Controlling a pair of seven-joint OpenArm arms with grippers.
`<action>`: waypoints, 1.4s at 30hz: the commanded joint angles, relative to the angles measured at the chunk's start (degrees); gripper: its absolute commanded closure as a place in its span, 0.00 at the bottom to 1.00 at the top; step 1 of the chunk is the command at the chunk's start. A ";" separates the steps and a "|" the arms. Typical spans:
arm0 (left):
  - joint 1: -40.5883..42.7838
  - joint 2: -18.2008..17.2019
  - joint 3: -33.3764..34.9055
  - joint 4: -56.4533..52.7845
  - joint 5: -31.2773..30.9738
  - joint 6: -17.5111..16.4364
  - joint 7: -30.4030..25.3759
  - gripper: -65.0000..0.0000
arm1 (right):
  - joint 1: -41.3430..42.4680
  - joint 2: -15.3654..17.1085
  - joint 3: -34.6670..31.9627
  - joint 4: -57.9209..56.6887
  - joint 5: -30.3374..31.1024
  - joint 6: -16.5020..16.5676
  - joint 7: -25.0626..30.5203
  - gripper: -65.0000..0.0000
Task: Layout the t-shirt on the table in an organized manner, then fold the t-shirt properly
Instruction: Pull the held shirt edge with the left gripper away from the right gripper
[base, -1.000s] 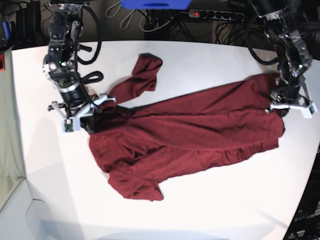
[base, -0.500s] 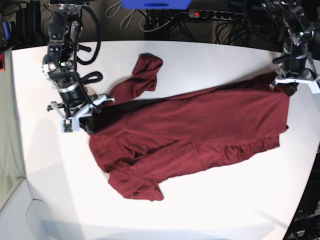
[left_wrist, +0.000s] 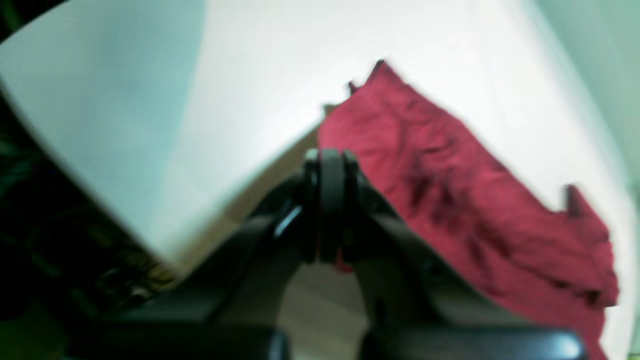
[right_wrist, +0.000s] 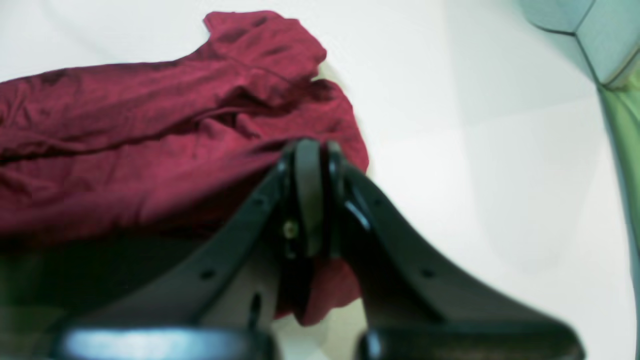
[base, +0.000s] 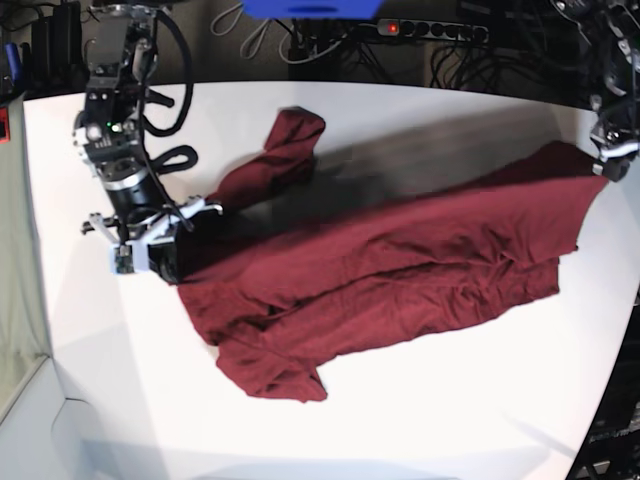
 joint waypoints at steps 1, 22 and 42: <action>-0.83 -0.70 -0.89 1.37 -0.76 -0.34 -0.06 1.00 | 1.21 0.90 0.05 1.86 0.29 0.04 1.69 1.00; 2.34 3.43 -5.11 1.37 -0.23 -0.43 15.32 1.00 | 0.33 1.16 1.99 2.30 0.29 0.04 1.78 1.00; -3.73 1.67 -5.28 -6.28 -0.32 -0.43 15.41 1.00 | 1.39 1.34 2.96 0.01 0.29 0.13 1.43 1.00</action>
